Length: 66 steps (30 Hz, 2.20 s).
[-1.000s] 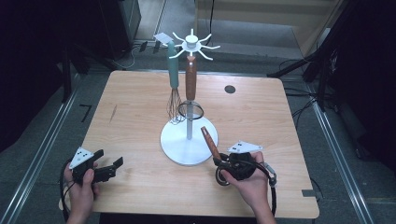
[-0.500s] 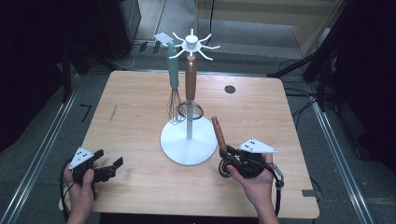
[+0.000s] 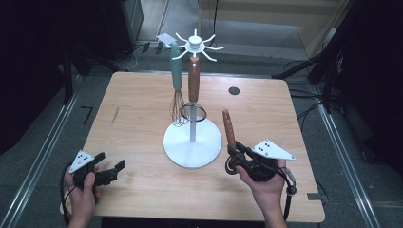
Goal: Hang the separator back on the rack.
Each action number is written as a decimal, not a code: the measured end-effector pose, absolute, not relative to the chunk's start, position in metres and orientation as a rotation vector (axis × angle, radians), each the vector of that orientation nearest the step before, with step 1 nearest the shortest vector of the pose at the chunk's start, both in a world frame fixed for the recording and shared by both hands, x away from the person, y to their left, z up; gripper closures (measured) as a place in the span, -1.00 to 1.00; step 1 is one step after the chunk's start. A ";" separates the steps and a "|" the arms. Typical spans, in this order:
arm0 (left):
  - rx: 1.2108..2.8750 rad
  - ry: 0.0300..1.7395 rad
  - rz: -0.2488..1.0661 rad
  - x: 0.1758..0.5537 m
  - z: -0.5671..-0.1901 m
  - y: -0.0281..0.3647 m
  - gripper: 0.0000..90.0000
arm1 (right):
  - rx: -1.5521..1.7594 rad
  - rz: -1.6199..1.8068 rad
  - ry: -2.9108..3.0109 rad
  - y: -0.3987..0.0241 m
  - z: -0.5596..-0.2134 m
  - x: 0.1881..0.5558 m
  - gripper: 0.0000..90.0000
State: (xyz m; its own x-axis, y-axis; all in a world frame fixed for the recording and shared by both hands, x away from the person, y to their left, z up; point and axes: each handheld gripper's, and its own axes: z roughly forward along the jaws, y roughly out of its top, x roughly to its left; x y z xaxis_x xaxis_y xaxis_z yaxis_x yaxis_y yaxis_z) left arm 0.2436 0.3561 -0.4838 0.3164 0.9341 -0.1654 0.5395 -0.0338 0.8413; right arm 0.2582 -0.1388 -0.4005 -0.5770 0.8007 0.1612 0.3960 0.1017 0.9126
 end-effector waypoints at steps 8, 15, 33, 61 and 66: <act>1.702 1.338 0.568 0.243 -0.484 0.355 -0.78 | 1.121 1.478 1.990 -0.137 -0.384 0.254 0.57; 1.702 1.333 0.572 0.243 -0.484 0.355 -0.78 | 1.103 1.466 1.973 -0.129 -0.376 0.254 0.57; 1.706 1.336 0.584 0.243 -0.483 0.354 -0.78 | 1.042 1.581 1.884 -0.119 -0.349 0.256 0.57; 1.704 1.335 0.584 0.243 -0.483 0.354 -0.78 | 0.954 1.652 1.791 -0.106 -0.306 0.261 0.57; 1.704 1.334 0.586 0.243 -0.483 0.354 -0.77 | 0.942 1.661 1.773 -0.105 -0.301 0.263 0.57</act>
State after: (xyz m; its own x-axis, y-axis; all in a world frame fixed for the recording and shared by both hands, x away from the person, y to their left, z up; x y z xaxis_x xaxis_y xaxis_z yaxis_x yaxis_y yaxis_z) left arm 0.2425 0.3537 -0.4834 0.3148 0.9382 -0.1440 0.5291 -0.0475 0.8472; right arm 0.2628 -0.1053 -0.3006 -0.6171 0.7827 0.0814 0.1323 0.0012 0.9912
